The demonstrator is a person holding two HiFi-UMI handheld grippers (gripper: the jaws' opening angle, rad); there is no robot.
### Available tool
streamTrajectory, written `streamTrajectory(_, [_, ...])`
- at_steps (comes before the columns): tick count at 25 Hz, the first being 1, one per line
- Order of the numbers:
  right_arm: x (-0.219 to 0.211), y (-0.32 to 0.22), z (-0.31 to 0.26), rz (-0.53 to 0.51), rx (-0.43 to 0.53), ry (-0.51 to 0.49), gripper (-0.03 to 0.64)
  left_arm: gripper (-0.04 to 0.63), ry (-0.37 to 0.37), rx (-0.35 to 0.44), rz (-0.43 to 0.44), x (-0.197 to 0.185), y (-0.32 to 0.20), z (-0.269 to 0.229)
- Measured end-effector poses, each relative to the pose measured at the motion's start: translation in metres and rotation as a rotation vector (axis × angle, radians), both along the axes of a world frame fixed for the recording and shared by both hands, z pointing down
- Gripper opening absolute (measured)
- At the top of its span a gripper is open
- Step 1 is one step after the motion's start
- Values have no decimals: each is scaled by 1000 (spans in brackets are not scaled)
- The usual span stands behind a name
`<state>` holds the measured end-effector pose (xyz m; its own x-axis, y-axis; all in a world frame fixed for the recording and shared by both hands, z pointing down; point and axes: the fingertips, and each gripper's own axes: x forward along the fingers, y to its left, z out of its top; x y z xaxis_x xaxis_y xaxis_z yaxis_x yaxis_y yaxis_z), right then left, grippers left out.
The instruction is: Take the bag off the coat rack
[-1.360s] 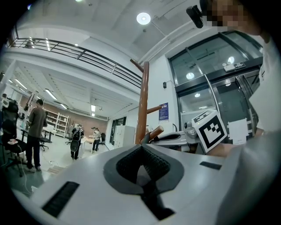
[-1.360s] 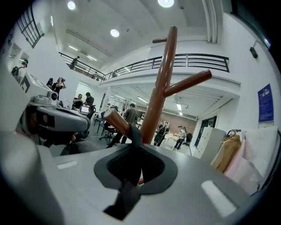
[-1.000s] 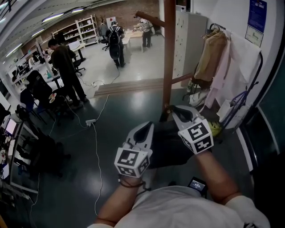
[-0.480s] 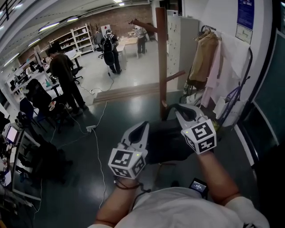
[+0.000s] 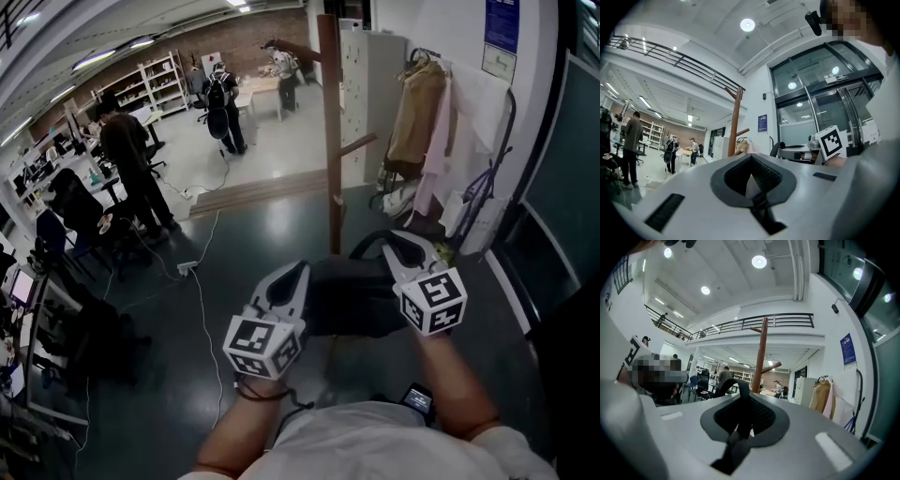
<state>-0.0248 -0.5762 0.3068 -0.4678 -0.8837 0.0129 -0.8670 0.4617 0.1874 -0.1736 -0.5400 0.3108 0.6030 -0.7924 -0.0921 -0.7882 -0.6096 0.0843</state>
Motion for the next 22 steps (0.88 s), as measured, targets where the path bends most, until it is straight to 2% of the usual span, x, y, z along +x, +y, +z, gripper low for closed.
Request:
streamTrajectory(11, [20,81,11,-60,-1,-49,29,6,-5,27,-8,25,65,-8])
streamTrajectory(22, [62,202,33,-123,-40,-83,31,6,16,-6,-48,83,187,16])
